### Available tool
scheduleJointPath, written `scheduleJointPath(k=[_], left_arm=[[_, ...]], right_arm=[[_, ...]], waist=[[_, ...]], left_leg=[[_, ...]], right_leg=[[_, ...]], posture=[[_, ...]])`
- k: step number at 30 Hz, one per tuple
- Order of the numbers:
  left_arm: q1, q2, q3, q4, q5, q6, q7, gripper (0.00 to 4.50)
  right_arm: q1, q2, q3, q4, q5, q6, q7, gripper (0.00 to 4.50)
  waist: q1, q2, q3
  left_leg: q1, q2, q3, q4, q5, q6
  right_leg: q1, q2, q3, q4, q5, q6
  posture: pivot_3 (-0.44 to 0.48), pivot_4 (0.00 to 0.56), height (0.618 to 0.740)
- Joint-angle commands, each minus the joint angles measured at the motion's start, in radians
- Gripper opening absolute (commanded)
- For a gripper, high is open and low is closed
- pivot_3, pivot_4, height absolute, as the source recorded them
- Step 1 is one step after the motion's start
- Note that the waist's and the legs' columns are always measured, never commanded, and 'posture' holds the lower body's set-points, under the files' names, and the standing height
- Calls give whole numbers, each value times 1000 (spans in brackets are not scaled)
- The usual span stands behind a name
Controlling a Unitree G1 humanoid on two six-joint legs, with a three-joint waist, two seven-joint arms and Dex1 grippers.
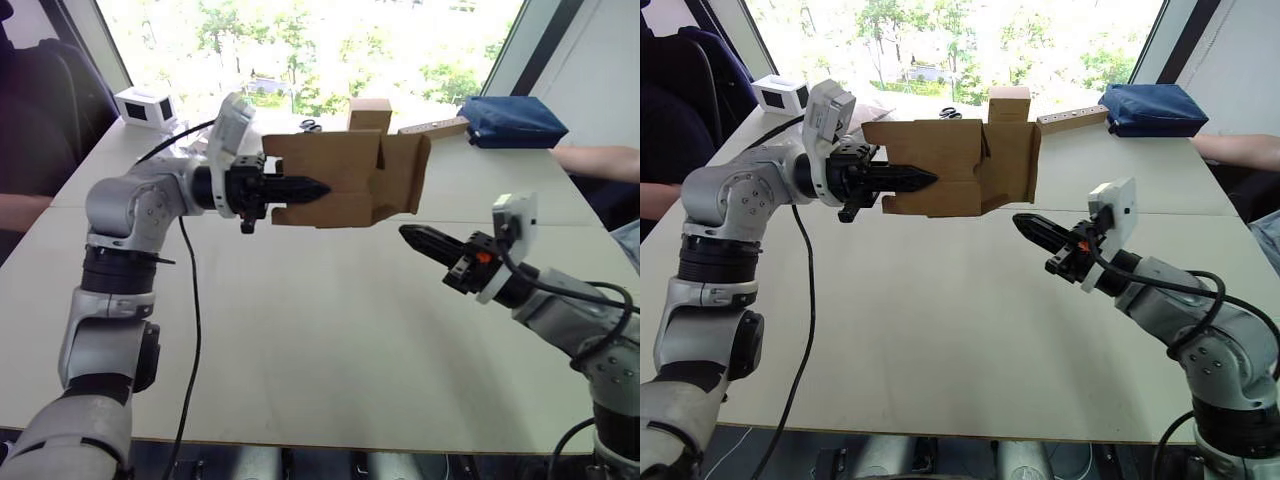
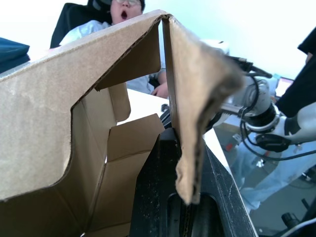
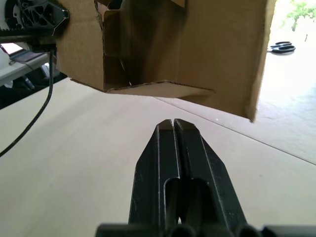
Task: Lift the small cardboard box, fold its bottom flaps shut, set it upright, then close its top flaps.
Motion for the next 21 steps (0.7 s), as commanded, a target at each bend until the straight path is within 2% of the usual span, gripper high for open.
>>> scheduleJointPath(k=[1,21], left_arm=[[-17,7,12,-47,-34,15,1,0],[20,-8,2,-96,-56,40,22,0]], right_arm=[[-36,19,-5,-12,-2,-28,11,9],[-137,98,77,12,6,-12,46,9]], waist=[[1,0,0],[4,0,0]], left_leg=[[0,0,0,0,0,0],[0,0,0,0,0,0]], right_leg=[[0,0,0,0,0,0],[0,0,0,0,0,0]], posture=[[0,150,740],[0,150,740]])
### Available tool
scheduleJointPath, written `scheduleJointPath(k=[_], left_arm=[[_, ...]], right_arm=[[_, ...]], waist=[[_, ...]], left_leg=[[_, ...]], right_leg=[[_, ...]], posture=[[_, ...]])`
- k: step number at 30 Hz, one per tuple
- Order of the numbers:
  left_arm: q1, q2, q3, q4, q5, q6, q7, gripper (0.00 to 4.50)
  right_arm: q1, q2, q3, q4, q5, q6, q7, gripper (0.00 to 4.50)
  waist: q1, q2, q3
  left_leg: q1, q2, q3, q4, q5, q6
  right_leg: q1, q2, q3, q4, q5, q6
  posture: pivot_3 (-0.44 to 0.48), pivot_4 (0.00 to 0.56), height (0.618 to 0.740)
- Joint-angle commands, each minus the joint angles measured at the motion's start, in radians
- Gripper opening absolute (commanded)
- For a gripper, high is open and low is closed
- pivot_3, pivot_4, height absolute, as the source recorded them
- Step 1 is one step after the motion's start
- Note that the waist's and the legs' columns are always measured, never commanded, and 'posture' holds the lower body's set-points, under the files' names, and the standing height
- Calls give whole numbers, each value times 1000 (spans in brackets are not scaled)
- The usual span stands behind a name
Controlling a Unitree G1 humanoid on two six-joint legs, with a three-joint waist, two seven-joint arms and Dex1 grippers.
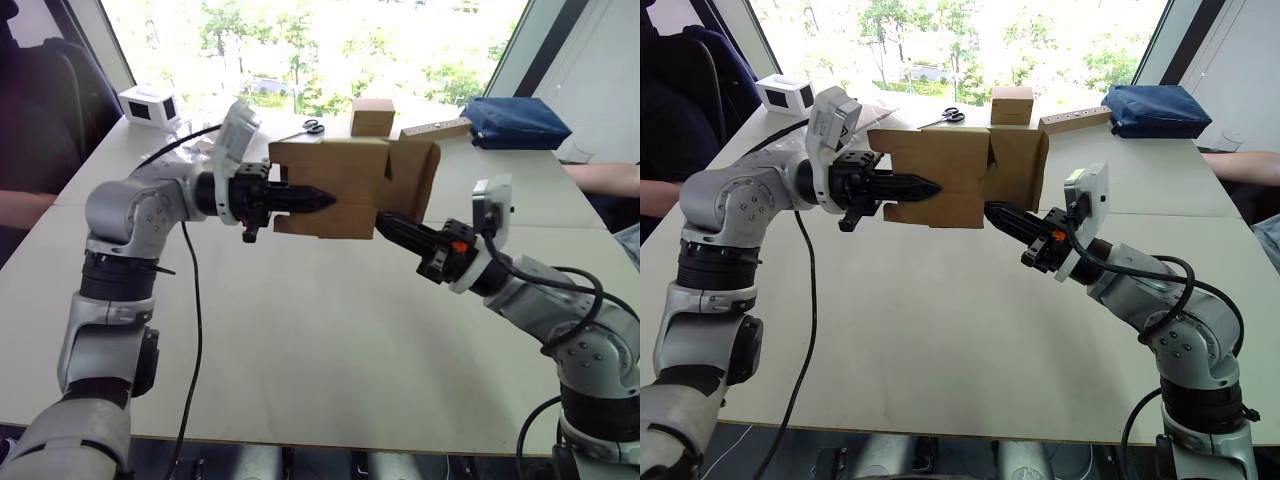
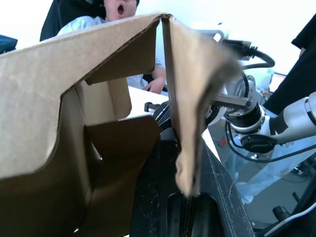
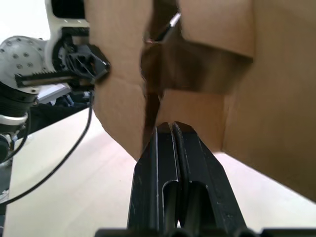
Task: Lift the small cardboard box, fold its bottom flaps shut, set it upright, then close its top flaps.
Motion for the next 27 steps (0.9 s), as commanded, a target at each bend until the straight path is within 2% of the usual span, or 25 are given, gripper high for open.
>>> scheduleJointPath(k=[1,8,11,16,22,27], left_arm=[[-14,-8,5,-37,-32,5,5,0],[-33,-10,7,-10,-16,-13,-1,0],[-44,-2,18,4,-13,-23,1,0],[-57,10,51,34,-25,-27,21,0],[-49,7,70,29,-41,-21,40,0],[-39,-4,75,13,-66,-9,65,0]], right_arm=[[-32,4,9,-2,-3,-7,18,9],[-50,-45,-29,10,11,8,49,9],[-19,-124,-127,5,63,37,76,9],[-80,-234,-292,70,242,73,55,9],[-96,-122,-329,213,177,-33,-20,9],[-91,-47,-181,334,-83,-142,-26,9]], waist=[[0,0,0],[1,0,0],[2,0,0],[0,0,0],[-3,0,0],[-3,0,0]], left_leg=[[0,0,0,0,0,0],[0,0,0,0,0,0],[0,0,0,0,0,0],[-1,-1,0,0,0,0],[0,1,0,0,0,0],[0,0,0,0,0,0]], right_leg=[[0,0,0,0,0,0],[0,0,0,0,0,0],[0,0,0,0,0,0],[0,-1,0,-1,0,0],[0,1,0,0,0,0],[0,0,0,0,0,0]], posture=[[0,150,740],[0,150,740],[0,150,740],[0,150,740],[0,150,740],[0,150,740]])
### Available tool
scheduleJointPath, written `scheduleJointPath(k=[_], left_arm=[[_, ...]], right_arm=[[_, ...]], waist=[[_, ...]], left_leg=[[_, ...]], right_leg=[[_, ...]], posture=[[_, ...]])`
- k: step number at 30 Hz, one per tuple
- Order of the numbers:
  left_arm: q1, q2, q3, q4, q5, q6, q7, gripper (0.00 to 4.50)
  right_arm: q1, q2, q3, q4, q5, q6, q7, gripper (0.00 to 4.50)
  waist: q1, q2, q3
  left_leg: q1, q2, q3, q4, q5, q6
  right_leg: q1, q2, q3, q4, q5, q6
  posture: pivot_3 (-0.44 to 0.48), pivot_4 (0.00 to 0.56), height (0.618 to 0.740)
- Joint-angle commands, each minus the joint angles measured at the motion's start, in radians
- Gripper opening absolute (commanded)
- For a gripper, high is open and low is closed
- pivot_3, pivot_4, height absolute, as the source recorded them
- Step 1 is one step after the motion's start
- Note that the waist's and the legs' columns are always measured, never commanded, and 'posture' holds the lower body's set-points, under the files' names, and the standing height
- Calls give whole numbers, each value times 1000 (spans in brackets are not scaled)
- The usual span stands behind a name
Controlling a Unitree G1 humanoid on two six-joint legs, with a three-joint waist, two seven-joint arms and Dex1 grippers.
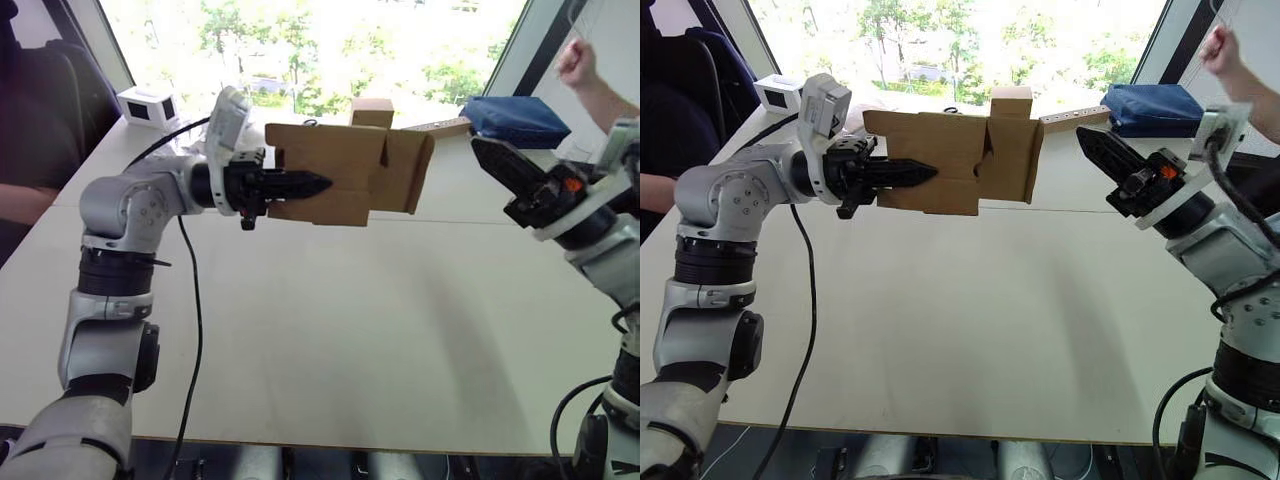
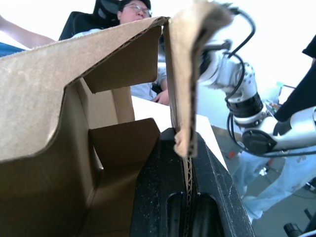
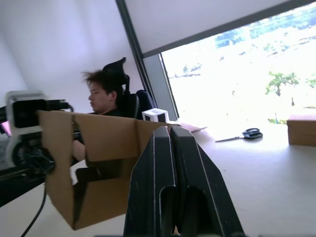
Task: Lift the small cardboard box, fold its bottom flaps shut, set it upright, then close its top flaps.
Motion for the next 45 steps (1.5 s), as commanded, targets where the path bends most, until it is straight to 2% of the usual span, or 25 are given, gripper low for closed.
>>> scheduleJointPath(k=[1,4,12,22,29,32,39,45], left_arm=[[-7,-8,39,-35,-37,3,20,0],[2,-14,37,-50,-49,13,35,0],[-3,-16,32,-12,-42,2,48,0],[-12,-29,33,23,-34,-23,62,0],[-21,-40,36,39,-38,-36,64,0],[-25,-41,35,47,-38,-40,63,0],[-25,-37,36,48,-37,-43,56,0],[-28,-35,45,58,-40,-46,61,0]], right_arm=[[-22,60,106,86,-193,-98,-19,9],[-50,114,157,120,-266,-138,-15,9],[-82,203,200,120,-315,-150,16,9],[-16,348,165,-115,-36,-50,-59,9],[-1,442,140,-139,91,-62,-152,9],[8,462,132,-138,126,-70,-162,789],[25,465,146,-143,180,-60,-155,3621],[38,484,147,-145,207,-85,-173,3621]], waist=[[-2,0,0],[-4,1,0],[-10,1,1],[-19,1,1],[-18,1,1],[-19,1,1],[-20,1,1],[-20,1,1]], left_leg=[[0,0,0,0,0,0],[0,0,0,0,0,0],[-1,0,0,0,1,-1],[-1,0,0,0,1,-1],[-1,0,0,0,1,-1],[-1,0,0,0,1,-1],[-1,0,0,0,1,-1],[-1,0,0,0,1,-1]], right_leg=[[0,0,0,0,0,0],[0,0,0,0,0,0],[-2,0,0,1,0,1],[-2,0,0,2,1,1],[-2,-1,0,2,1,1],[-2,-1,0,2,1,1],[-2,-1,0,2,1,1],[-2,-1,0,2,1,1]], posture=[[0,150,740],[0,150,740],[0,150,740],[0,150,740],[0,150,740],[0,150,740],[0,150,740],[0,150,740]])
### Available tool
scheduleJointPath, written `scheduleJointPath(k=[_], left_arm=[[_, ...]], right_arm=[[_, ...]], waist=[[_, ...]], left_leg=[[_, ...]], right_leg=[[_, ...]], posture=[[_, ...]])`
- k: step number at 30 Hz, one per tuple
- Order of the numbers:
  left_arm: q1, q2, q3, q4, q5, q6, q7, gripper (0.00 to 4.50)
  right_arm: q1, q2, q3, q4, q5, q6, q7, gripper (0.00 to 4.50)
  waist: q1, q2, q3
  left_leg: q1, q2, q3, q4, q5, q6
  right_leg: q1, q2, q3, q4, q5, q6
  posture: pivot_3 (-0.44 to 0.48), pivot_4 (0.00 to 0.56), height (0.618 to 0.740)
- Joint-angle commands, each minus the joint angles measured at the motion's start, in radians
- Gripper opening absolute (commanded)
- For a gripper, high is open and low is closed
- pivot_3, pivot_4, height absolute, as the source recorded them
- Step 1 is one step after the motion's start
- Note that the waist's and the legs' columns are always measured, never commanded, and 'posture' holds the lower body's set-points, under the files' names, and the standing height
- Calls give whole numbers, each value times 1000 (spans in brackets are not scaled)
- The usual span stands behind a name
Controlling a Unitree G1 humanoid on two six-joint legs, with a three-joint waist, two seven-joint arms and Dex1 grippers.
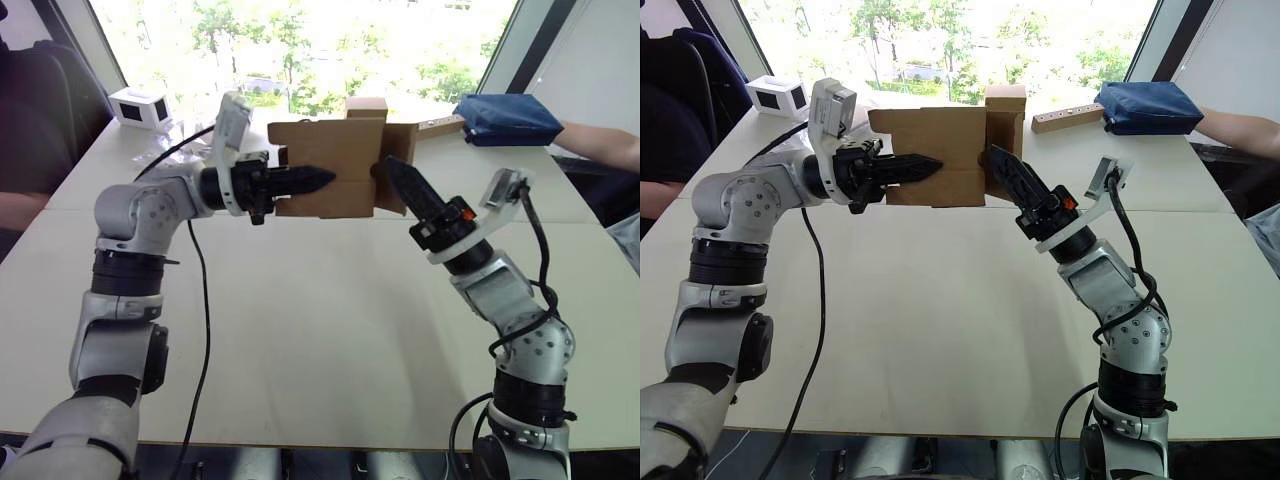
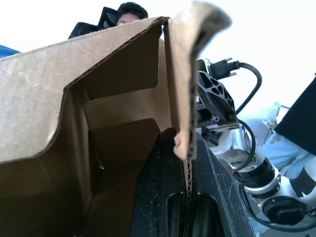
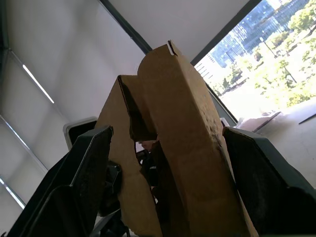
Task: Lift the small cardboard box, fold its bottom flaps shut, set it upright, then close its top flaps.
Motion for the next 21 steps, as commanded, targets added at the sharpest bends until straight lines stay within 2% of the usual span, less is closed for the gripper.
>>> scheduleJointPath(k=[1,5,10,13,16,21], left_arm=[[-31,7,39,-12,-11,-17,1,0],[-29,5,43,-14,-10,-16,3,0],[-27,4,46,-19,-12,-13,6,0],[-26,3,46,-21,-14,-11,6,0],[-26,4,46,-21,-14,-10,5,0],[-29,2,46,-22,-15,-10,6,0]], right_arm=[[3,28,-17,-40,66,-34,-10,3621],[19,55,-29,-45,155,-45,-20,3621],[20,73,-9,-39,171,-57,-40,3621],[18,78,7,-30,156,-62,-46,3063],[16,76,19,-23,146,-67,-45,1784],[10,78,31,-13,130,-77,-44,1784]], waist=[[0,0,0],[0,0,0],[-1,0,0],[-1,0,0],[-1,0,0],[0,0,0]], left_leg=[[0,0,0,0,0,0],[0,0,0,0,0,0],[0,0,0,0,0,0],[0,0,0,0,0,0],[0,0,0,0,0,0],[0,0,0,0,0,0]], right_leg=[[0,0,0,0,0,0],[0,0,0,0,0,0],[0,0,0,0,0,0],[0,0,0,0,0,0],[0,0,0,0,0,0],[0,0,0,0,0,0]], posture=[[0,150,740],[0,150,740],[0,150,740],[0,150,740],[0,150,740],[0,150,740]])
